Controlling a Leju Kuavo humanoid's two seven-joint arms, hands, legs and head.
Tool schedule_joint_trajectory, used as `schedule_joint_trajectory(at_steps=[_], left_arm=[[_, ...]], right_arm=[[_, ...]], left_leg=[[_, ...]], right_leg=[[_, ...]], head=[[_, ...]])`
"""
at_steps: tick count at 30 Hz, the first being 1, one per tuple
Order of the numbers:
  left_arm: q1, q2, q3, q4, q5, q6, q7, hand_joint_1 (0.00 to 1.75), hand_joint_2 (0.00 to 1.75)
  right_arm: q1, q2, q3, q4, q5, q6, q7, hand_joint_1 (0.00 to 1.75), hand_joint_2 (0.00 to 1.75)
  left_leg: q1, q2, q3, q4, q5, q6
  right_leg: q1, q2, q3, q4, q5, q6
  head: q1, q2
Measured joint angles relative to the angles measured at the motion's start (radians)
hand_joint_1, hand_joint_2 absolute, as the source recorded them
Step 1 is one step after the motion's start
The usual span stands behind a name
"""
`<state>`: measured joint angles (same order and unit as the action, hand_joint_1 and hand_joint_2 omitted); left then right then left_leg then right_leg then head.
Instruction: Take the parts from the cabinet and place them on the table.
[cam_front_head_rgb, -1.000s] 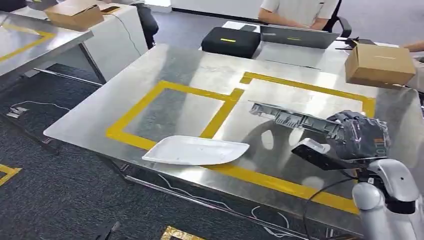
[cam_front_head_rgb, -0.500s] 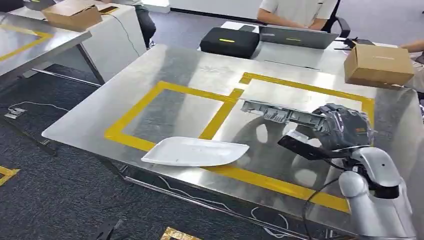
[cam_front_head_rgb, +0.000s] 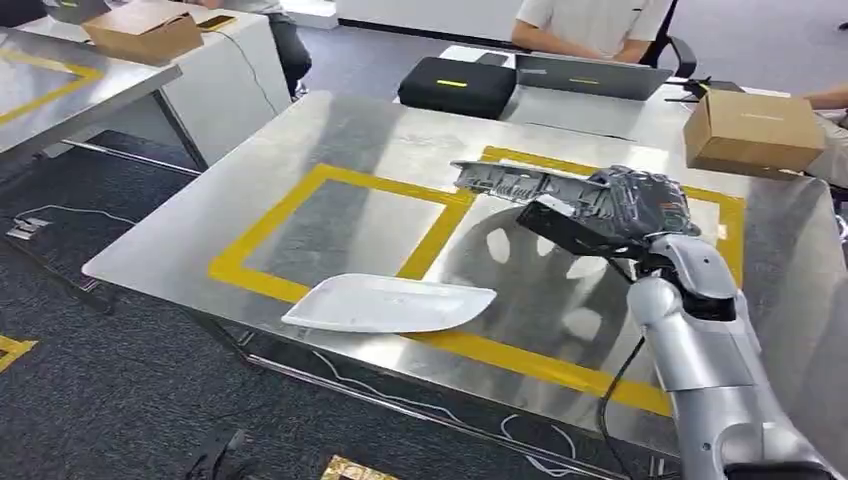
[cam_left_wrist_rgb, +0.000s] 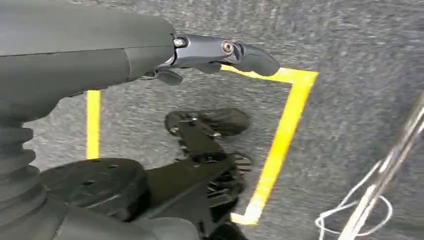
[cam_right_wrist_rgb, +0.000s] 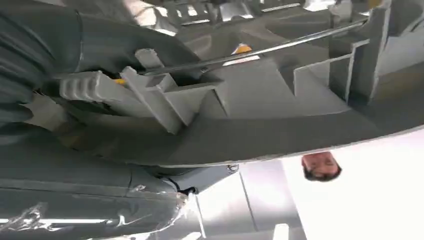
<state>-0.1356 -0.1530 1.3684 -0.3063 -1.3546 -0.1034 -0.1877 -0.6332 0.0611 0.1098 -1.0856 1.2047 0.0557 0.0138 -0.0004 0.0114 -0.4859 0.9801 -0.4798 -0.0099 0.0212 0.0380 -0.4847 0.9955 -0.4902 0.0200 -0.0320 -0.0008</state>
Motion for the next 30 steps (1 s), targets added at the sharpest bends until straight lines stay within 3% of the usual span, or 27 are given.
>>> schedule_joint_trajectory(at_steps=[7, 8, 12, 13, 15, 19, 22, 23, 30], left_arm=[[-0.015, 0.006, -0.014, 0.006, 0.003, -0.002, -0.025, 0.00, 1.75], [-0.016, 0.008, -0.020, 0.008, 0.002, -0.008, -0.028, 0.00, 1.75], [-0.025, 0.018, -0.032, 0.018, 0.002, -0.056, -0.042, 0.00, 1.75], [-0.026, 0.021, -0.035, 0.022, -0.005, -0.069, -0.045, 0.00, 1.75], [-0.030, 0.031, -0.055, 0.030, -0.019, -0.095, -0.048, 0.00, 1.75], [-0.038, 0.040, -0.072, 0.040, -0.021, -0.108, -0.047, 0.00, 1.75], [-0.052, 0.042, -0.076, 0.042, -0.021, -0.108, -0.047, 0.00, 1.75], [-0.053, 0.043, -0.077, 0.042, -0.021, -0.106, -0.046, 0.00, 0.00], [-0.038, 0.045, -0.078, 0.047, -0.018, -0.105, -0.038, 0.00, 0.00]], right_arm=[[-0.110, 0.019, -0.055, 0.156, 0.013, 0.019, 0.033, 1.43, 1.75], [-0.122, 0.021, -0.062, 0.176, 0.014, 0.021, 0.034, 1.43, 1.75], [-0.182, 0.031, -0.087, 0.251, 0.012, 0.038, 0.057, 1.43, 1.75], [-0.200, 0.032, -0.091, 0.271, 0.007, 0.050, 0.074, 0.00, 0.00], [-0.246, 0.034, -0.104, 0.345, -0.002, 0.068, 0.101, 0.00, 0.00], [-0.284, 0.034, -0.122, 0.422, -0.002, 0.194, 0.098, 0.00, 0.00], [-0.293, 0.034, -0.131, 0.450, -0.006, 0.225, 0.095, 0.00, 0.00], [-0.291, 0.034, -0.133, 0.459, -0.006, 0.227, 0.095, 0.00, 0.00], [-0.261, 0.034, -0.144, 0.506, 0.000, 0.218, 0.093, 0.00, 0.00]], left_leg=[[0.000, 0.000, 0.008, 0.001, -0.003, 0.001], [0.000, 0.001, 0.010, 0.001, -0.003, 0.000], [0.002, 0.002, 0.010, 0.005, -0.006, 0.002], [0.003, 0.002, 0.010, 0.006, -0.006, 0.001], [0.007, 0.004, 0.009, 0.013, -0.009, 0.002], [0.015, 0.007, 0.004, 0.028, -0.017, -0.001], [0.018, 0.007, -0.020, 0.047, -0.016, 0.001], [0.017, 0.007, -0.027, 0.054, -0.016, 0.002], [0.018, 0.005, -0.036, 0.059, -0.019, 0.005]], right_leg=[[0.000, 0.000, 0.009, 0.000, -0.003, -0.001], [0.001, 0.000, 0.011, -0.001, -0.006, -0.005], [0.003, 0.002, 0.013, 0.000, -0.008, -0.004], [0.004, 0.002, 0.014, 0.000, -0.007, -0.005], [0.008, 0.004, 0.014, 0.001, -0.007, -0.004], [0.017, 0.008, 0.014, 0.005, -0.009, -0.005], [0.019, 0.008, -0.008, 0.022, -0.008, -0.003], [0.019, 0.007, -0.017, 0.027, -0.004, 0.003], [0.019, 0.003, -0.022, 0.030, -0.008, 0.001]], head=[[0.000, 0.000], [0.000, 0.000], [0.000, 0.000], [0.000, 0.000], [0.000, 0.000], [0.000, 0.000], [0.001, 0.000], [0.000, 0.000], [0.000, 0.000]])
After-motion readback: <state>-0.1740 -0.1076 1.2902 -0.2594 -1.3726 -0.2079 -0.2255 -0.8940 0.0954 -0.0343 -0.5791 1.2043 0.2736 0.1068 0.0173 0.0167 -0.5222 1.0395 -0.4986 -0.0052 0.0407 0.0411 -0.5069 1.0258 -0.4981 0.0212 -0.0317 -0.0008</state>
